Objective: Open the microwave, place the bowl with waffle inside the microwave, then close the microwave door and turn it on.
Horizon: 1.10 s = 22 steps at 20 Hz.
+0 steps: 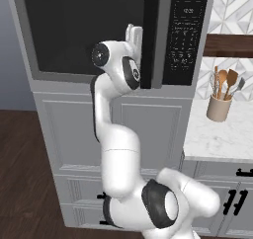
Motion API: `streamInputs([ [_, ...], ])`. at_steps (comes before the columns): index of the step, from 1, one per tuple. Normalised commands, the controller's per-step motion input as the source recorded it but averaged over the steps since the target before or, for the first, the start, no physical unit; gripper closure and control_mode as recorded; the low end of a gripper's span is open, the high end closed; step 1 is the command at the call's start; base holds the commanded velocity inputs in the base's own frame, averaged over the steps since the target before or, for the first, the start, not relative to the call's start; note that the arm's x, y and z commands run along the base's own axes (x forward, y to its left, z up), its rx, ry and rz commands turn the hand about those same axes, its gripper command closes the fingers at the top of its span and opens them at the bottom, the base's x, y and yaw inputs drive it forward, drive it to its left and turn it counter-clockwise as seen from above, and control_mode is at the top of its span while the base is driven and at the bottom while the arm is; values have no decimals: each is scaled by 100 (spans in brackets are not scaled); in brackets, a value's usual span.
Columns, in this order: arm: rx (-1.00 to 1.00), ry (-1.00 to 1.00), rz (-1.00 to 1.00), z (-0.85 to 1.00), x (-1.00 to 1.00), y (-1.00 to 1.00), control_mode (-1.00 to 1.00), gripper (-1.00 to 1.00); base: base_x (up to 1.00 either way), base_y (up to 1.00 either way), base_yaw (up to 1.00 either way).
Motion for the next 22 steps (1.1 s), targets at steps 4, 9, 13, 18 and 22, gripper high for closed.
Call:
streamInputs([
  [4, 32, 1, 19, 0, 100, -89, -100, 100, 0, 0, 0],
  [9, 33, 7, 19, 0, 100, -90, -100, 100, 0, 0, 0],
  [13, 24, 12, 20, -5, 100, -59, -100, 100, 0, 0, 0],
  [18, -9, 7, 21, -56, 100, 56, -100, 100, 0, 0, 0],
  [22, -30, 7, 28, -90, 86, 100, -100, 100, 0, 0, 0],
])
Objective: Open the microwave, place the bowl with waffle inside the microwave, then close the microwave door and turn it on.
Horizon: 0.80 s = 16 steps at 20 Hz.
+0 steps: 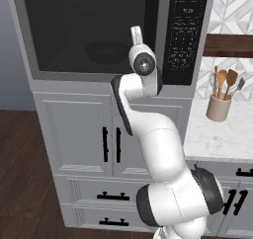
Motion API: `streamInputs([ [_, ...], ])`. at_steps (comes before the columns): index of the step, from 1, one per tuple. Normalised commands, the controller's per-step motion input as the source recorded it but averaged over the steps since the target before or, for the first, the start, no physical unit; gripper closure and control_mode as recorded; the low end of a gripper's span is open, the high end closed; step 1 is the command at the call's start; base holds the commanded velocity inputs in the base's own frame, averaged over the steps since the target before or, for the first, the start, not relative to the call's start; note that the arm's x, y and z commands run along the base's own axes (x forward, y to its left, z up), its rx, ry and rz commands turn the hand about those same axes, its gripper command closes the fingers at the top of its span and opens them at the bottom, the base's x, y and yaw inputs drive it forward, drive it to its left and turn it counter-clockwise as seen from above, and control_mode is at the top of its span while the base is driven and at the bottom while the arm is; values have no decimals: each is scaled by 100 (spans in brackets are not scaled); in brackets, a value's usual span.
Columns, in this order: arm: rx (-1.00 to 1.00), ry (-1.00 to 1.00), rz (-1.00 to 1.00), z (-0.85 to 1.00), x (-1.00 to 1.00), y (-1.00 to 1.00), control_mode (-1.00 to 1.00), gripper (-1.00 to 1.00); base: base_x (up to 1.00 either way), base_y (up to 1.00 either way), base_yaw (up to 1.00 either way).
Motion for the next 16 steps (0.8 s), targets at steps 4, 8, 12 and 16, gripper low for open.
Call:
streamInputs([
  [4, -47, 16, 16, -93, 59, 100, -100, 100, 0, 0, 0],
  [8, -55, 18, 1, -70, 15, 100, -100, 100, 0, 0, 0],
  [12, -57, 13, 0, -50, 0, 100, -100, 100, 0, 0, 0],
  [16, -40, 0, 0, -9, -61, 100, -100, 100, 0, 0, 0],
])
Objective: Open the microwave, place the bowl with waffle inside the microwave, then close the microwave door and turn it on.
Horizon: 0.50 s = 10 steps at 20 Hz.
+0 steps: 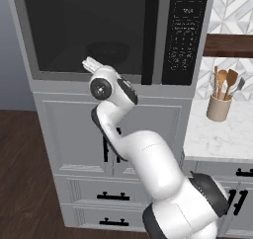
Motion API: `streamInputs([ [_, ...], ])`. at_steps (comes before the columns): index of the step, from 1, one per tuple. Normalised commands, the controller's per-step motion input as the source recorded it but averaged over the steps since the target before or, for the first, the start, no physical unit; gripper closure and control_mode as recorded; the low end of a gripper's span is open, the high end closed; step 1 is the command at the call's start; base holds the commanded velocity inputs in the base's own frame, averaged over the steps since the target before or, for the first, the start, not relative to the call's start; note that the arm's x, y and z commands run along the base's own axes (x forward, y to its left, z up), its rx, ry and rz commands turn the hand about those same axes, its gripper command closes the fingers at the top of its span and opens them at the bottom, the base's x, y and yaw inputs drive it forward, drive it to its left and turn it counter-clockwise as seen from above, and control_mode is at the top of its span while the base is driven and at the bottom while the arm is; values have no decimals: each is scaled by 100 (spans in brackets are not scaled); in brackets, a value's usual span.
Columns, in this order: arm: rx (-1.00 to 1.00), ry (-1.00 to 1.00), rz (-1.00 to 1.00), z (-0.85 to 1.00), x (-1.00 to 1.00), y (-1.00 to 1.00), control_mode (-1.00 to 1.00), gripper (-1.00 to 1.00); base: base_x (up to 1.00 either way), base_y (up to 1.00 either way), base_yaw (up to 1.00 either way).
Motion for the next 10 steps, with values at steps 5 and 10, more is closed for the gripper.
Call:
streamInputs([
  [5, -5, -4, 2, 22, -100, 13, -100, 100, 0, 0, 0],
  [10, 12, 0, 1, 4, -100, -55, -100, 100, 0, 0, 0],
])
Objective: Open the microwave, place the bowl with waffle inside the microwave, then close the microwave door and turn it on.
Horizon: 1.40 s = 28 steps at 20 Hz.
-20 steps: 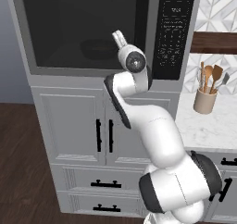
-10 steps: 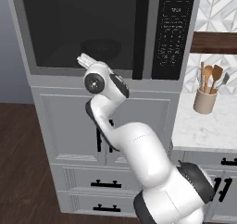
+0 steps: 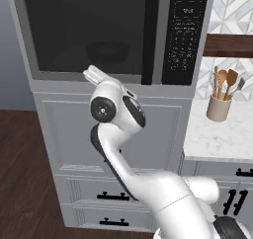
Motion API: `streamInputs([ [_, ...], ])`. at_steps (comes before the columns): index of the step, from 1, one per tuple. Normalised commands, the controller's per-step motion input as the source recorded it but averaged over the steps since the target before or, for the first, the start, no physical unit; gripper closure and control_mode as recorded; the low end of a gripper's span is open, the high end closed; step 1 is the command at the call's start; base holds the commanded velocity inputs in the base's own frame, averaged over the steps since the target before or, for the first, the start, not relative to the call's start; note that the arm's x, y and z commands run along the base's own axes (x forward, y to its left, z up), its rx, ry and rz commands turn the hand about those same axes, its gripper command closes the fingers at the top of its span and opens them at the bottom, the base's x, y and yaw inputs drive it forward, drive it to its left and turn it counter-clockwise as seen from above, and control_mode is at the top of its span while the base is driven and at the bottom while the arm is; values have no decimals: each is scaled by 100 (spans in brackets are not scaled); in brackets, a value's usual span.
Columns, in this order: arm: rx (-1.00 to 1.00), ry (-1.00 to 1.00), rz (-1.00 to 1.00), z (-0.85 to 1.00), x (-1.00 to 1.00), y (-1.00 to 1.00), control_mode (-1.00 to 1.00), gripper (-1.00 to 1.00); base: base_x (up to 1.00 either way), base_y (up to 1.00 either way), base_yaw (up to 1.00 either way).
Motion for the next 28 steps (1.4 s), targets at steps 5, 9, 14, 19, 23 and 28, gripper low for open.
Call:
streamInputs([
  [5, 17, -11, -3, -3, -100, -78, -100, 100, 0, 0, 0],
  [9, 38, -4, -1, 6, -99, -99, -100, 100, 0, 0, 0],
  [14, 47, 0, 0, 39, -100, -100, -100, 100, 0, 0, 0],
  [19, 45, 1, 2, 49, -87, -90, -100, 100, 0, 0, 0],
  [23, 32, 0, 15, 3, -31, -68, -100, 100, 0, 0, 0],
  [28, 17, 1, 30, -1, 6, -36, -100, 100, 0, 0, 0],
])
